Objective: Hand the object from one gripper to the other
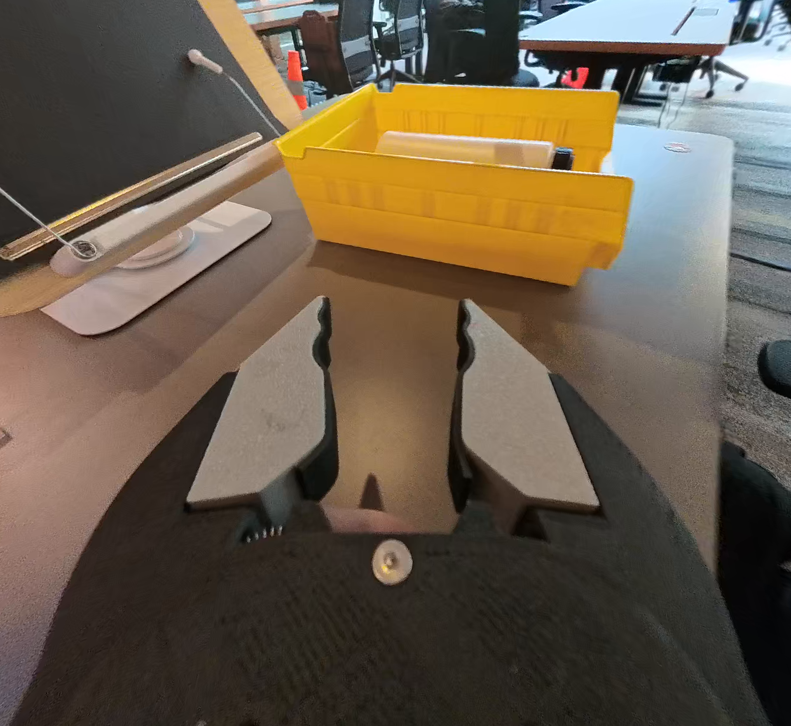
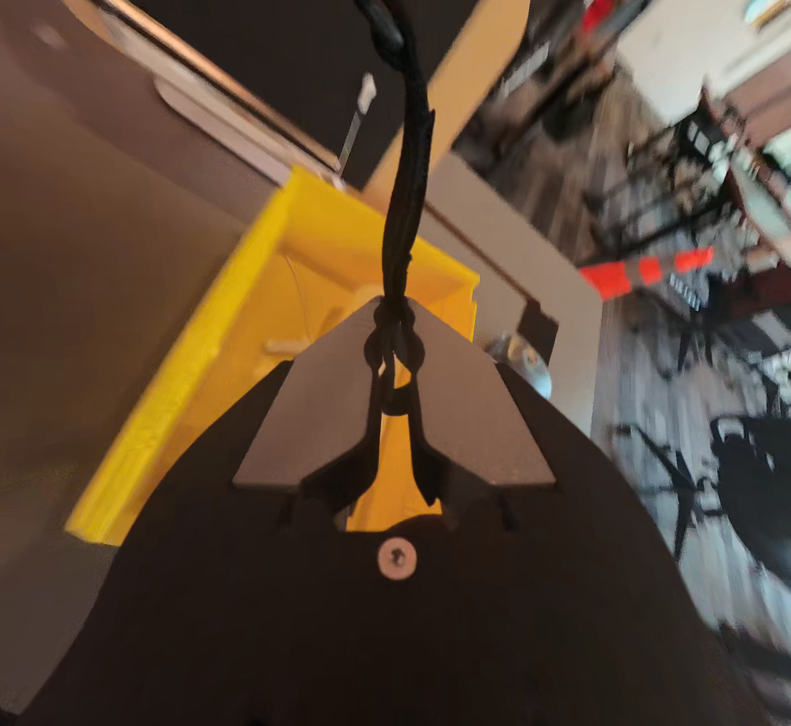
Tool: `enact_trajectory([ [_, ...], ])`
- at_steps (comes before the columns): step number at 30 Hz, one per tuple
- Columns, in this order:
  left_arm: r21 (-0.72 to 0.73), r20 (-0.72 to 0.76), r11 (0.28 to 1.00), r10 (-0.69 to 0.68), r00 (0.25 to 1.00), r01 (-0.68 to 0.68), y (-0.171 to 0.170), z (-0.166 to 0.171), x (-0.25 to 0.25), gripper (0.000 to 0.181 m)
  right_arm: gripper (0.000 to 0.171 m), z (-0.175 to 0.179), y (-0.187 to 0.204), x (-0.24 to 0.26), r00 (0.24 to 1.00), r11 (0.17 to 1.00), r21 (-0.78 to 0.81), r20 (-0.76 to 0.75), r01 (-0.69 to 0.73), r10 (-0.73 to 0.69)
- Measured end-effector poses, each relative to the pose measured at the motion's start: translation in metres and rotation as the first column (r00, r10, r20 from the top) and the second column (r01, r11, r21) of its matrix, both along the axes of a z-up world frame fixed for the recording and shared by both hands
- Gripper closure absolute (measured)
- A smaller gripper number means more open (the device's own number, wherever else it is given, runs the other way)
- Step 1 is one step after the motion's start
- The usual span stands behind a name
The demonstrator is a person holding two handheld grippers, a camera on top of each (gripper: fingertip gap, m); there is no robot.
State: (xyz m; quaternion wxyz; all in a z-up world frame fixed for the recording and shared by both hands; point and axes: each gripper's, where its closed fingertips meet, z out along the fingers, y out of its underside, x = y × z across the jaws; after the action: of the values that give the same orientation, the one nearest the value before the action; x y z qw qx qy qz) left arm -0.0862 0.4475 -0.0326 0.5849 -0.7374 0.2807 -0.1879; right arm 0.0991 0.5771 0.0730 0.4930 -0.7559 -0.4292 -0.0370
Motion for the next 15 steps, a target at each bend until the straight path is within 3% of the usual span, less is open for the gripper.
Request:
enact_trajectory([
  [4, -0.038, -0.056, 0.998, 0.055, 0.997, -0.057, 0.045, -0.009, -0.009, 0.124, 0.166, -0.072, 0.038, 0.023, 0.970, 0.947, -0.260, 0.203, 0.187, -0.136],
  [7, -0.044, -0.104, 0.995, 0.085, 0.991, -0.090, 0.072, -0.015, -0.015, 0.125, 0.155, -0.077, 0.046, 0.031, 0.926, 0.927, -0.209, 0.287, 0.311, -0.246],
  [10, 0.005, -0.154, 0.994, 0.111, 0.982, -0.112, 0.091, -0.022, -0.019, 0.129, 0.163, -0.052, 0.036, -0.012, 0.974, 0.977, -0.112, 0.152, 0.184, -0.166],
  [12, 0.068, -0.177, 0.992, 0.112, 0.978, -0.102, 0.095, -0.028, -0.019, 0.138, 0.149, -0.047, 0.016, -0.054, 0.999, 0.989, -0.148, 0.046, 0.021, -0.014],
  [15, 0.043, -0.179, 0.996, 0.090, 0.980, -0.084, 0.092, -0.033, -0.024, 0.140, 0.147, -0.041, -0.015, -0.105, 0.978, 0.966, -0.166, -0.094, -0.199, 0.186],
])
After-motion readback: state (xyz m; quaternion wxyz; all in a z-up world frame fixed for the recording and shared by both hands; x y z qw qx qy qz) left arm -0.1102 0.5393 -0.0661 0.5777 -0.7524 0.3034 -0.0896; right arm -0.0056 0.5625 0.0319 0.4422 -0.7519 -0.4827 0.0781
